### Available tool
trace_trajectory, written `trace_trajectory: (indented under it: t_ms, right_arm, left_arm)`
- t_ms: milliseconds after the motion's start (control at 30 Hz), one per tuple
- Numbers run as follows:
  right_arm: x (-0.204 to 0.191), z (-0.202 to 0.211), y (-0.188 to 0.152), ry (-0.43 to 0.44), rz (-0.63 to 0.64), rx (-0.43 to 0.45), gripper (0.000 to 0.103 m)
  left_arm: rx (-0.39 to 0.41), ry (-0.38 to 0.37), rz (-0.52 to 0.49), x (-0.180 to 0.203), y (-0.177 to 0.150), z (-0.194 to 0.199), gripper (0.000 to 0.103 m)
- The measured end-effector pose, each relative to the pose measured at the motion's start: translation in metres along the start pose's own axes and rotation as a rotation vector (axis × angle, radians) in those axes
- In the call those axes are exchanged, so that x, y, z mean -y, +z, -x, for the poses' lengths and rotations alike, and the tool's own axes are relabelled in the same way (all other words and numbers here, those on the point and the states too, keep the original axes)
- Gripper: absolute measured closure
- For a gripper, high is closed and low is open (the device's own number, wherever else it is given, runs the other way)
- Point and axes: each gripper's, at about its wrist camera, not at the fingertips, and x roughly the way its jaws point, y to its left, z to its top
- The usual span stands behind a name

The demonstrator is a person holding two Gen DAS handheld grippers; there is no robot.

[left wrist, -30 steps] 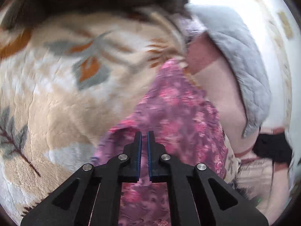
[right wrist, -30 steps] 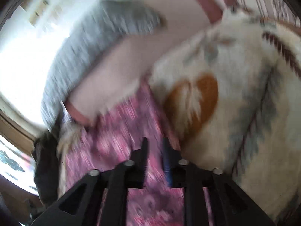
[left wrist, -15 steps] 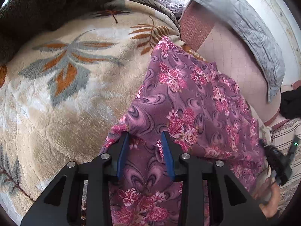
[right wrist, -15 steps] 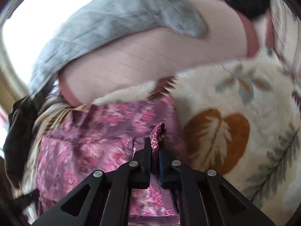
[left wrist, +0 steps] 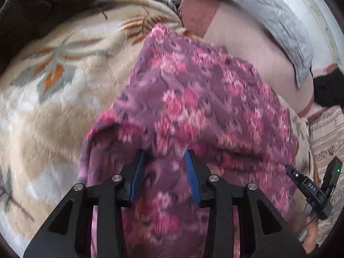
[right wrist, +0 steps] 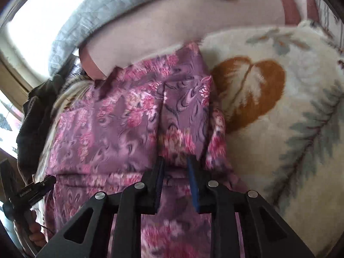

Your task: Fold small clothes

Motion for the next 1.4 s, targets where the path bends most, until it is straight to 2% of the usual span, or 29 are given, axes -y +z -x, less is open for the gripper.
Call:
trace_trajectory:
  t_ms: [100, 167, 233, 267, 300, 433, 567, 633, 700, 800, 933, 1000, 1033, 1133, 1167, 1233, 1267, 1300, 1400]
  right_arm:
    - [-0.001, 0.008, -0.018, 0.017, -0.002, -0.074, 0.073]
    - [-0.002, 0.018, -0.033, 0.018, 0.021, -0.113, 0.069]
    - [-0.002, 0.034, -0.045, 0.038, 0.008, -0.107, 0.065]
    - [0.003, 0.043, -0.056, 0.049, -0.004, -0.11, 0.057]
    - [0.006, 0.049, -0.068, 0.064, -0.014, -0.139, 0.055]
    - [0.017, 0.078, -0.119, 0.059, 0.053, -0.18, 0.053]
    - [0.028, 0.121, -0.155, 0.01, 0.117, -0.13, 0.053]
    - [0.053, 0.148, -0.169, -0.015, 0.077, -0.075, 0.053]
    - [0.075, 0.163, -0.175, -0.03, 0.014, -0.035, 0.052]
    - [0.108, 0.176, -0.192, -0.054, -0.072, -0.025, 0.049]
    - [0.11, 0.178, -0.212, 0.086, -0.083, -0.032, 0.047]
    - [0.1, 0.176, -0.22, 0.168, -0.058, -0.046, 0.047]
    - [0.095, 0.175, -0.222, 0.177, -0.043, -0.049, 0.047]
    - [0.092, 0.168, -0.226, 0.158, -0.042, -0.063, 0.062]
    - [0.094, 0.167, -0.226, 0.155, -0.056, -0.066, 0.07]
    - [0.098, 0.169, -0.226, 0.178, -0.079, -0.055, 0.088]
    - [0.098, 0.171, -0.225, 0.186, -0.082, -0.047, 0.094]
    - [0.1, 0.175, -0.225, 0.189, -0.08, -0.035, 0.097]
    - [0.098, 0.188, -0.222, 0.221, -0.074, 0.008, 0.098]
  left_arm:
    - [-0.088, -0.086, 0.06, -0.013, -0.011, 0.013, 0.067]
    - [-0.163, -0.107, 0.07, -0.021, -0.025, 0.023, 0.067]
    - [-0.2, -0.103, 0.06, -0.03, -0.046, 0.039, 0.067]
    - [-0.207, -0.101, 0.057, -0.034, -0.055, 0.049, 0.067]
    - [-0.215, -0.102, 0.054, -0.041, -0.065, 0.059, 0.067]
    - [-0.244, -0.067, 0.046, -0.062, -0.1, 0.095, 0.063]
    - [-0.276, -0.073, 0.053, -0.08, -0.14, 0.121, 0.056]
    - [-0.294, -0.094, 0.053, -0.086, -0.157, 0.13, 0.056]
    - [-0.318, -0.133, 0.05, -0.084, -0.173, 0.131, 0.049]
    - [-0.368, -0.198, 0.05, -0.076, -0.196, 0.124, 0.048]
    - [-0.375, -0.222, 0.054, -0.064, -0.211, 0.123, 0.044]
    - [-0.382, -0.26, 0.083, -0.065, -0.215, 0.125, 0.044]
    - [-0.392, -0.284, 0.108, -0.066, -0.216, 0.123, 0.043]
    - [-0.404, -0.298, 0.169, -0.071, -0.219, 0.117, 0.042]
    - [-0.401, -0.306, 0.19, -0.073, -0.221, 0.116, 0.043]
    - [-0.391, -0.297, 0.198, -0.072, -0.221, 0.117, 0.047]
    - [-0.38, -0.286, 0.191, -0.072, -0.22, 0.118, 0.066]
    - [-0.38, -0.285, 0.181, -0.071, -0.22, 0.118, 0.091]
    - [-0.372, -0.306, 0.186, -0.073, -0.216, 0.124, 0.094]
